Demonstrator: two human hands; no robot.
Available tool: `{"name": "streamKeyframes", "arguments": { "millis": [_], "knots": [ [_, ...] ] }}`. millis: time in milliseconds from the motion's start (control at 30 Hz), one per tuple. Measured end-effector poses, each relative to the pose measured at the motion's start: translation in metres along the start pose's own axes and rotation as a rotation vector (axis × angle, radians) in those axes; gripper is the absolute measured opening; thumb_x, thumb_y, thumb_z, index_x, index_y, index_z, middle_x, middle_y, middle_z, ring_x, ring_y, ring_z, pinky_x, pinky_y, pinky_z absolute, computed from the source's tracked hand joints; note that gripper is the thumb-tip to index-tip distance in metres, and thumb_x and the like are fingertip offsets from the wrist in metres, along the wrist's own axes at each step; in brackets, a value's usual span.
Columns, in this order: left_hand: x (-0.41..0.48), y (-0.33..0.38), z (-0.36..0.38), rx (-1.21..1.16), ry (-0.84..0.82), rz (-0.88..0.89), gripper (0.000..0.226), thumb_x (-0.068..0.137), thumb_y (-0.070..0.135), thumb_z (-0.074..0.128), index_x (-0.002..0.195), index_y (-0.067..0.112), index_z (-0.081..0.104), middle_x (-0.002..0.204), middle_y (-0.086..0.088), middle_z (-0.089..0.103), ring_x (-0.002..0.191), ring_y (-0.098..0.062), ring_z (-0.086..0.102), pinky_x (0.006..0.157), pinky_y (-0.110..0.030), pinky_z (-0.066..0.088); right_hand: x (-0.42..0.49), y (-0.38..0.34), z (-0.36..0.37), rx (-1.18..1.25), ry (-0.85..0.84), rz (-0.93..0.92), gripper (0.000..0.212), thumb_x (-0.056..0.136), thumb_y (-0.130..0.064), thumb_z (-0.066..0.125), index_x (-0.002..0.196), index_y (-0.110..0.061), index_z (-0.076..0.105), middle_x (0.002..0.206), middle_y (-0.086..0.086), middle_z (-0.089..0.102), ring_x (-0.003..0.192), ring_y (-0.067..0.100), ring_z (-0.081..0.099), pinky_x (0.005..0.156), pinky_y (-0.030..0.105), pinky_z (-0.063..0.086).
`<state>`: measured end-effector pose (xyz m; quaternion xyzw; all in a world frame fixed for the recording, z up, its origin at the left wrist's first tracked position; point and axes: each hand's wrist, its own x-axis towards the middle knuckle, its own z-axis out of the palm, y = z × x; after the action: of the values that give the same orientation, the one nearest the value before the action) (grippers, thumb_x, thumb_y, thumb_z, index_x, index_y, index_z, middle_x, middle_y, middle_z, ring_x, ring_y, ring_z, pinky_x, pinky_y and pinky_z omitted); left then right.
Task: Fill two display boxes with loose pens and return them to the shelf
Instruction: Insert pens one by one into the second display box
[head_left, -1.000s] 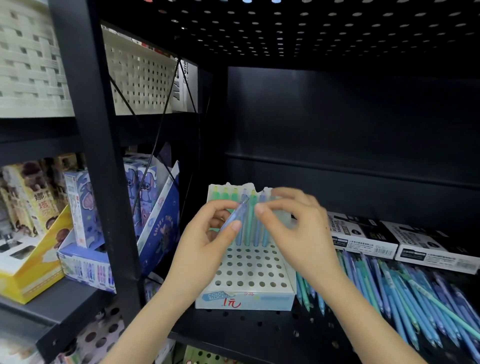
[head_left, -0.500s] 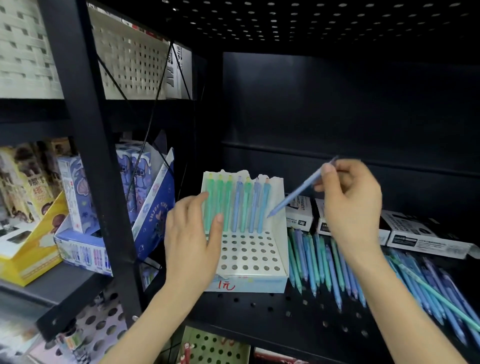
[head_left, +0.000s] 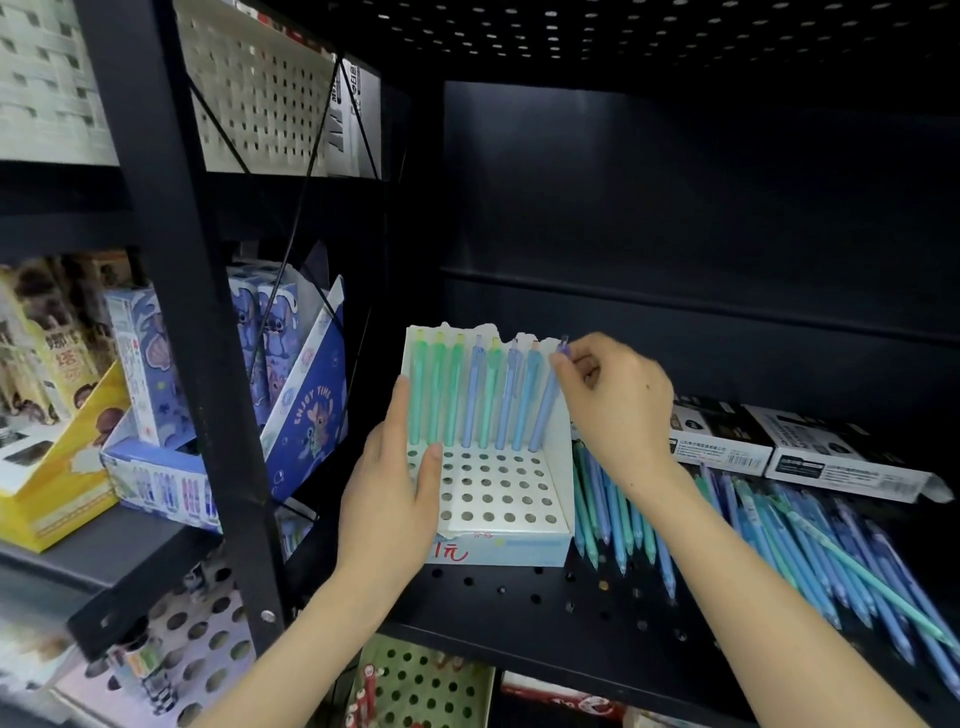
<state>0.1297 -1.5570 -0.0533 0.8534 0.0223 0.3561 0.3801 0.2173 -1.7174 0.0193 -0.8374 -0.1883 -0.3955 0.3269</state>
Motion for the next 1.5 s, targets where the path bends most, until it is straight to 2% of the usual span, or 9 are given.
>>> {"name": "streamKeyframes", "arguments": {
  "millis": [300, 467, 567, 700, 867, 1000, 1167, 1333, 1500],
  "knots": [
    [0.0, -0.004, 0.002, 0.029, -0.01, -0.015, 0.079, 0.094, 0.02, 0.047, 0.138, 0.052, -0.011, 0.133, 0.006, 0.044, 0.091, -0.003, 0.048, 0.067, -0.014, 0.039, 0.028, -0.006, 0.0, -0.224, -0.175, -0.027, 0.02, 0.086, -0.035, 0.059, 0.08, -0.018, 0.07, 0.083, 0.001, 0.053, 0.081, 0.023, 0.053, 0.075, 0.031, 0.032],
    [-0.001, 0.001, 0.0, -0.015, -0.035, -0.052, 0.082, 0.092, 0.026, 0.054, 0.143, 0.048, -0.007, 0.14, 0.004, 0.039, 0.106, 0.002, 0.036, 0.086, -0.019, 0.036, 0.028, 0.003, 0.0, -0.249, -0.236, -0.011, 0.016, 0.084, -0.033, 0.06, 0.082, -0.022, 0.071, 0.093, 0.004, 0.058, 0.09, 0.025, 0.054, 0.075, 0.03, 0.03],
    [-0.002, 0.001, -0.001, 0.012, -0.022, -0.044, 0.081, 0.091, 0.035, 0.053, 0.144, 0.045, -0.007, 0.137, 0.002, 0.042, 0.105, 0.0, 0.036, 0.086, -0.021, 0.036, 0.016, 0.006, 0.006, -0.2, -0.157, -0.031, 0.014, 0.083, -0.031, 0.063, 0.082, -0.021, 0.072, 0.091, 0.004, 0.058, 0.086, 0.025, 0.053, 0.073, 0.031, 0.029],
    [-0.001, 0.001, -0.003, 0.062, -0.024, -0.055, 0.08, 0.09, 0.041, 0.051, 0.144, 0.044, -0.007, 0.131, -0.003, 0.044, 0.109, -0.009, 0.042, 0.088, -0.025, 0.038, -0.009, 0.012, -0.003, -0.043, -0.108, 0.009, 0.028, 0.082, -0.031, 0.066, 0.11, -0.025, 0.067, 0.105, 0.0, 0.059, 0.096, 0.021, 0.053, 0.081, 0.028, 0.028],
    [-0.002, 0.004, -0.005, 0.33, 0.108, 0.018, 0.066, 0.091, 0.046, 0.044, 0.146, 0.016, 0.024, 0.134, -0.021, 0.04, 0.121, -0.036, 0.037, 0.099, -0.048, 0.034, -0.038, 0.047, -0.056, -0.038, -0.136, 0.102, 0.032, 0.086, -0.031, 0.063, 0.116, -0.02, 0.063, 0.114, -0.001, 0.06, 0.106, 0.017, 0.053, 0.091, 0.026, 0.034],
    [-0.013, 0.043, 0.005, 0.243, 0.183, 0.317, 0.046, 0.089, 0.033, 0.043, 0.122, 0.002, 0.051, 0.115, -0.018, 0.055, 0.107, -0.027, 0.046, 0.093, -0.032, 0.034, -0.058, 0.105, -0.105, -0.294, -0.175, 0.308, 0.029, 0.088, -0.033, 0.06, 0.109, -0.015, 0.067, 0.109, 0.005, 0.066, 0.089, 0.024, 0.063, 0.074, 0.032, 0.045],
    [-0.016, 0.106, 0.049, 0.008, -0.139, 0.489, 0.032, 0.093, 0.029, 0.042, 0.111, 0.01, 0.061, 0.095, 0.009, 0.057, 0.089, -0.006, 0.052, 0.078, -0.019, 0.041, -0.074, 0.143, -0.13, -0.389, -0.29, 0.399, 0.034, 0.084, -0.043, 0.063, 0.103, -0.016, 0.069, 0.099, 0.005, 0.069, 0.09, 0.025, 0.062, 0.073, 0.033, 0.049],
    [0.003, 0.125, 0.099, 0.191, -0.396, 0.171, 0.047, 0.097, 0.031, 0.043, 0.141, 0.016, 0.034, 0.134, -0.004, 0.042, 0.119, -0.019, 0.045, 0.095, -0.025, 0.034, -0.085, 0.156, -0.133, -0.48, -0.313, 0.421, 0.047, 0.078, -0.055, 0.063, 0.101, -0.014, 0.069, 0.094, 0.009, 0.065, 0.09, 0.029, 0.059, 0.073, 0.034, 0.048],
    [0.016, 0.111, 0.127, 0.407, -0.608, -0.126, 0.07, 0.093, 0.044, 0.047, 0.146, 0.008, 0.019, 0.144, -0.021, 0.031, 0.122, -0.034, 0.045, 0.098, -0.036, 0.038, -0.086, 0.156, -0.132, -0.479, -0.387, 0.457, 0.034, 0.087, -0.047, 0.057, 0.09, -0.014, 0.064, 0.086, 0.003, 0.064, 0.082, 0.021, 0.061, 0.063, 0.03, 0.048]
  ]
}}
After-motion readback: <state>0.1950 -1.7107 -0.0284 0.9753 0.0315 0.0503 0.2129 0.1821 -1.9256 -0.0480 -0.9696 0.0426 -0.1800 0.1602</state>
